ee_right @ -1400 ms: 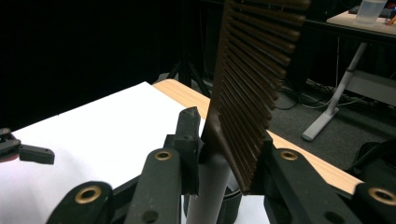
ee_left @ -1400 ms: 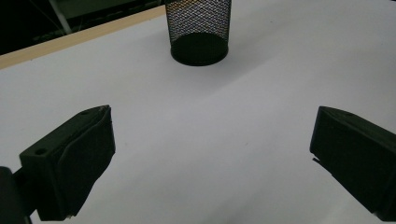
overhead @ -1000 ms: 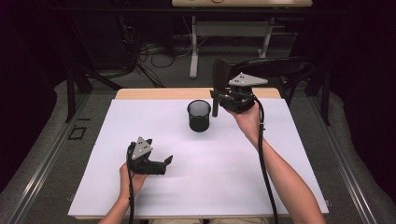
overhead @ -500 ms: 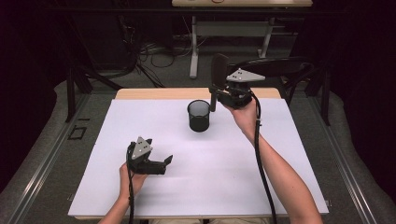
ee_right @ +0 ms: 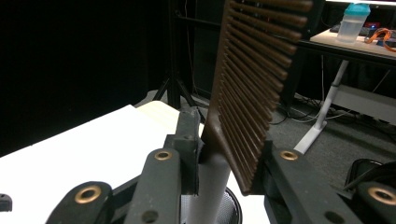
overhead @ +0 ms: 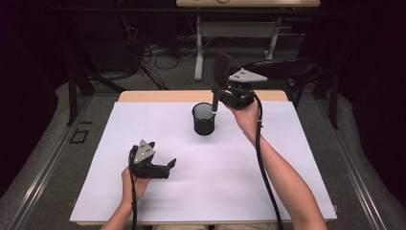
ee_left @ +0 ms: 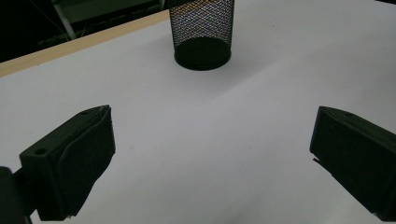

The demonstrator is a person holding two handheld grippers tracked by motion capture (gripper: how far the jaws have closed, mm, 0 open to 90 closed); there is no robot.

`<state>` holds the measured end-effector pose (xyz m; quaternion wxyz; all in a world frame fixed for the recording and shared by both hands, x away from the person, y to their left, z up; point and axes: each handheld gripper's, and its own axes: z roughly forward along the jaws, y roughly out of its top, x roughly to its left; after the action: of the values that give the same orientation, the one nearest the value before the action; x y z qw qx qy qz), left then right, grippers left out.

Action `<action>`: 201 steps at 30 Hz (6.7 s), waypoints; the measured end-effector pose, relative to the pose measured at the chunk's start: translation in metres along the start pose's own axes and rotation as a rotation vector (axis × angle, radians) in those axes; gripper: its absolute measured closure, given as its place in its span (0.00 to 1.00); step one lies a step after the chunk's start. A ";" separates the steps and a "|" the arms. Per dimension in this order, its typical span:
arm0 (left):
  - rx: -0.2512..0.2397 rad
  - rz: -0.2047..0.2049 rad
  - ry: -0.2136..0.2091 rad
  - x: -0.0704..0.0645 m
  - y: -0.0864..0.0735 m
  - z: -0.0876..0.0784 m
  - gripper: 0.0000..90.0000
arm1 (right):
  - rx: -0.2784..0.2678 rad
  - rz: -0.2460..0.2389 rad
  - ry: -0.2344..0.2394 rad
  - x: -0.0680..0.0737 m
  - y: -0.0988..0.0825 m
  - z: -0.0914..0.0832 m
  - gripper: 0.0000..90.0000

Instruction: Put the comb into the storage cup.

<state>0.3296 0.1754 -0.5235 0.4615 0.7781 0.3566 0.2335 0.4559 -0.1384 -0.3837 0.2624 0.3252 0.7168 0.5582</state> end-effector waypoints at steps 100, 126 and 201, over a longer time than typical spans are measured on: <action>-0.002 0.017 0.004 0.000 0.001 -0.001 0.00 | 0.089 -0.066 -0.010 0.008 -0.045 0.073 0.81; -0.002 0.020 0.004 0.000 0.001 -0.001 0.00 | 0.146 -0.072 -0.022 0.004 -0.061 0.082 0.81; 0.010 0.026 0.002 -0.003 0.003 0.005 0.00 | 0.297 -0.056 0.185 0.007 -0.074 0.026 0.05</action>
<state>0.3321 0.1699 -0.5230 0.4544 0.7847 0.3479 0.2384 0.4571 -0.1289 -0.4616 0.1597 0.2877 0.8212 0.4662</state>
